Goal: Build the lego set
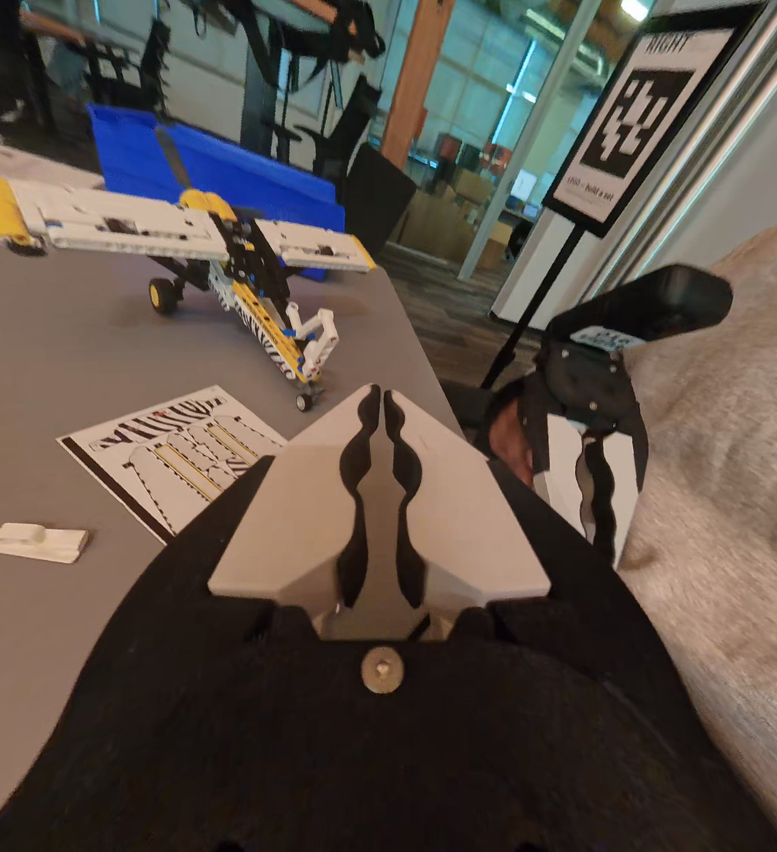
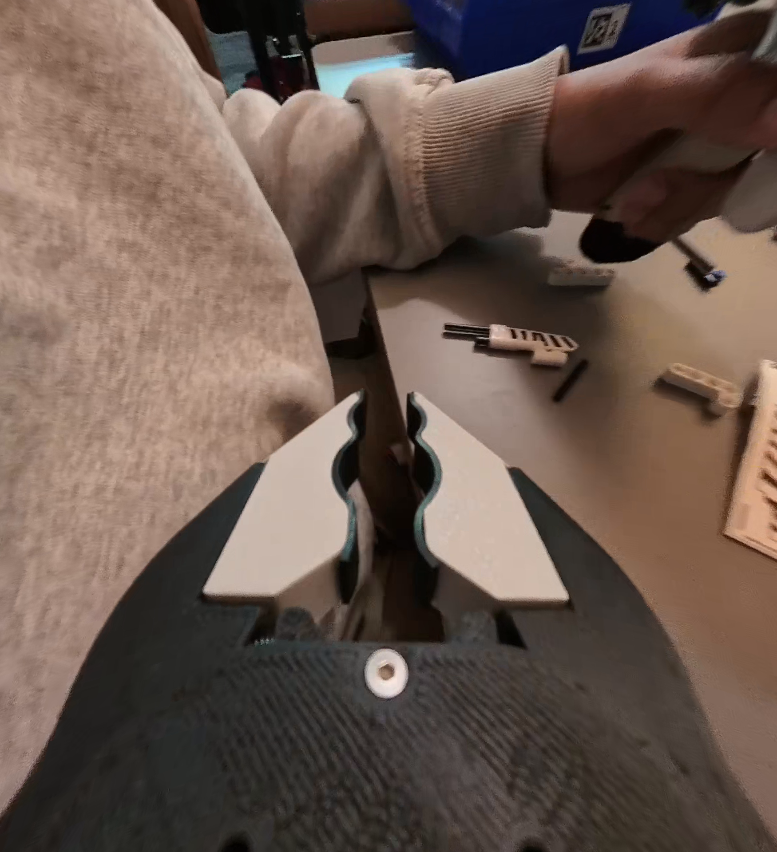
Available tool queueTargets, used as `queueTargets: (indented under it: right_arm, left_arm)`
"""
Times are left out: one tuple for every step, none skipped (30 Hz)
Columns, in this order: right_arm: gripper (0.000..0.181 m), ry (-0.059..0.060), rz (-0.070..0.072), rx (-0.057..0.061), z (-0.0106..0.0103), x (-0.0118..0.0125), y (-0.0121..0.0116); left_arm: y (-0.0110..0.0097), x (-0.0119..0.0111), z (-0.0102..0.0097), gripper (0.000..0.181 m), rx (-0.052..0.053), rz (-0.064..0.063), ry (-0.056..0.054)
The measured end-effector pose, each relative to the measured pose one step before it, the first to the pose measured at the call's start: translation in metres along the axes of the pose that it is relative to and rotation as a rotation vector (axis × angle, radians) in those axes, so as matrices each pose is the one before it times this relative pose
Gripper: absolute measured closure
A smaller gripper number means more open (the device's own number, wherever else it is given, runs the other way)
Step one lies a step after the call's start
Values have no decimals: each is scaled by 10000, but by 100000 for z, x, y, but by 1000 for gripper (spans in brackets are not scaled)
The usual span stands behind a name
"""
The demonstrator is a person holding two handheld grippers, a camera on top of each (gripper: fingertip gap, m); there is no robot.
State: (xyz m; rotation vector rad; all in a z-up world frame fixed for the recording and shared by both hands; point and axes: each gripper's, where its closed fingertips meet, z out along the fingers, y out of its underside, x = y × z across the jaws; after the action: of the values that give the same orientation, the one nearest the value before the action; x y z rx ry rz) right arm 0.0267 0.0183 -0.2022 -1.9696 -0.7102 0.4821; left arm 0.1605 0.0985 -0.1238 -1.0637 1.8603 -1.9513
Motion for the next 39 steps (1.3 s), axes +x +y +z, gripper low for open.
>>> queueTargets:
  right_arm:
    - [165, -172, 132, -107, 211, -501, 251]
    - [164, -79, 109, -178, 147, -359, 406]
    - [164, -12, 51, -182, 31, -291, 482]
    - [164, 37, -3, -169, -86, -239, 510]
    - [164, 75, -10, -166, -182, -199, 545]
    - [164, 64, 26, -160, -252, -203, 596]
    - [164, 65, 85, -143, -294, -186, 622]
    - [164, 114, 151, -168, -337, -107, 737]
    - [164, 71, 187, -173, -368, -176, 798]
    - [164, 30, 200, -133, -395, -270, 800]
    - [164, 45, 193, -89, -375, -291, 808]
    - [164, 68, 190, -82, -299, -265, 885]
    - [163, 80, 220, -143, -126, -234, 1023]
    - [160, 39, 247, -228, 85, -286, 1176]
    - [158, 74, 263, -286, 317, -219, 1243]
    - [155, 73, 246, -313, 517, -234, 1234]
    - [153, -29, 165, -266, 642, -435, 1002]
    - [152, -33, 78, -178, 674, -482, 729]
    - [151, 44, -30, -126, 622, -384, 495]
    - [150, 115, -169, -116, 545, -269, 342]
    - [150, 204, -242, -227, 457, -83, 378]
    - [150, 184, -308, -363, 357, -59, 441]
    - [146, 172, -356, -381, 302, -91, 405]
    - [145, 159, -382, -411, 304, -100, 451]
    - [145, 101, -396, -468, 328, -188, 507]
    - [145, 80, -377, -441, 319, -219, 403]
    - [145, 109, -325, -344, 243, -184, 216]
    - [148, 129, -257, -256, 176, -104, 102]
    - [151, 116, -177, -221, 115, -47, 71]
    - [155, 48, -111, -202, 85, -60, 90]
    - [163, -16, -49, -143, 34, -66, 62]
    - [167, -4, 55, -23, -42, 20, -52]
    - [169, 33, 136, 51, -99, 170, -120]
    - [170, -6, 204, 99, -157, 191, -96]
    - [172, -33, 251, 161, -314, 233, -166]
    - [175, 10, 233, 281, -620, 281, -326]
    - [181, 92, 230, 519, -1021, 418, -692]
    - [181, 16, 407, 738, -1294, 421, -1067]
    - [181, -273, 563, 841, -1368, 174, -1320]
  left_arm:
    - [-394, 114, -297, 181, 250, 33, 24]
    - [-324, 227, -252, 181, 210, 61, 59]
    - [-247, 219, -236, 181, 177, 95, 5]
    - [-178, 257, -212, 181, 138, 128, -28]
    - [-143, 301, -221, 181, 137, 160, -55]
    - [-189, 348, -266, 181, 210, 174, -109]
    - [-262, 433, -294, 181, 271, 182, -127]
    - [-360, 501, -333, 181, 312, 154, -145]
    - [-468, 566, -369, 181, 363, 116, -165]
    - [-510, 647, -361, 181, 377, 111, -163]
    - [-451, 656, -315, 181, 310, 119, -186]
    - [-368, 578, -277, 181, 236, 119, -234]
    - [-330, 577, -221, 181, 184, 118, -212]
    - [-253, 615, -148, 181, 135, 89, -154]
    - [-206, 610, -79, 181, 95, 59, -129]
    - [-150, 582, -43, 181, 81, 54, -110]
    - [-138, 563, -12, 181, 84, 43, -94]
    - [-106, 513, 10, 181, 84, 29, -94]
    - [-104, 455, 19, 181, 93, 3, -85]
    - [-112, 458, 19, 181, 110, -20, -40]
    - [-110, 502, 24, 181, 111, -41, 12]
    - [-80, 485, 31, 181, 89, -56, 20]
    - [-76, 453, 20, 181, 72, -32, 12]
    - [-72, 408, 0, 181, 62, 17, -5]
    - [-46, 350, -2, 181, 24, 46, -28]
    - [-19, 260, -21, 181, -18, 56, -45]
    - [-23, 226, -36, 181, -20, 57, -31]
    - [-45, 182, -47, 181, -10, 47, -23]
    - [-86, 128, -74, 181, 3, 35, -27]
    - [-129, 106, -86, 181, 23, 31, -16]
    - [-151, 68, -100, 181, 36, 35, -16]
    - [-129, -19, -120, 181, 32, 33, -39]
    - [-88, -105, -138, 181, 13, 24, -49]
    - [-13, -149, -148, 181, -2, 7, -48]
    - [47, -219, -164, 181, -17, -21, -60]
    - [144, -299, -170, 181, -34, -55, -87]
    - [239, -311, -159, 181, -65, -82, -73]
    - [349, -270, -104, 180, -103, -89, -23]
    - [456, -279, -37, 180, -133, -104, -9]
